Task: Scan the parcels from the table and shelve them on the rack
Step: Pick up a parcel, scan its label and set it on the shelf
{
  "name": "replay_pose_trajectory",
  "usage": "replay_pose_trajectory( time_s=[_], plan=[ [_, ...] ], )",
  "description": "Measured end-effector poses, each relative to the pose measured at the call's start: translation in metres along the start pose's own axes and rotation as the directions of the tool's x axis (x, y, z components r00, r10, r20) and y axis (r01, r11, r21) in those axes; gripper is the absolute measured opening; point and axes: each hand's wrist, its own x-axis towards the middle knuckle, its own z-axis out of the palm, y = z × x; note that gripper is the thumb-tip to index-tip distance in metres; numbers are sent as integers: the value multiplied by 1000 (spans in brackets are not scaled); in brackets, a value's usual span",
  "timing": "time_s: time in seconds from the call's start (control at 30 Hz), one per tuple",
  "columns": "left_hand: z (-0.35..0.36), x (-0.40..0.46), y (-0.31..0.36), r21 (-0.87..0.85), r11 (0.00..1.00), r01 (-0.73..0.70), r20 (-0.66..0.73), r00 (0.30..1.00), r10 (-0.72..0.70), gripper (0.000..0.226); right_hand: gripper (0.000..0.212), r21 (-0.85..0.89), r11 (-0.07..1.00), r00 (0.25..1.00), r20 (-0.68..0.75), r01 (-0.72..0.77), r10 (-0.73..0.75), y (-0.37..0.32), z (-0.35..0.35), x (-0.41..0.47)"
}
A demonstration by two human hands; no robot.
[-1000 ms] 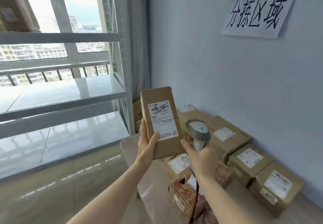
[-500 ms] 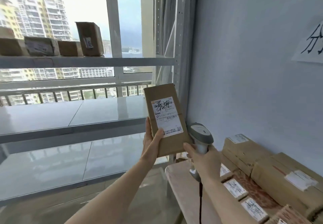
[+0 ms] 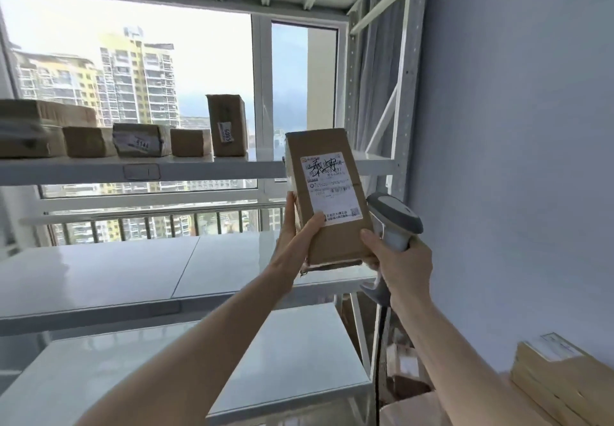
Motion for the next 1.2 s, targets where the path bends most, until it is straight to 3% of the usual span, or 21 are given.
replay_pose_trajectory(
  time_s=[0.17,0.37,0.6,0.83,1.03,1.2],
  plan=[
    [-11,60,34,19,999,-47,18,999,47,57,28,81,995,998,2,59,-60,-27,43,53],
    [-18,127,46,37,993,-112,9,994,111,55,22,114,986,987,90,120,-131,-43,83,113],
    [-39,187,47,64,993,-97,-9,995,97,75,28,92,986,979,132,142,-154,-47,126,172],
    [-76,248,63,44,988,-150,37,988,148,58,31,103,984,979,131,144,-157,-59,179,205],
    [-113,299,77,44,998,-38,85,996,34,32,30,71,982,977,111,172,-179,-70,235,233],
    [-136,334,74,49,991,125,66,990,-128,23,29,-84,984,983,106,159,-150,-77,278,258]
  ],
)
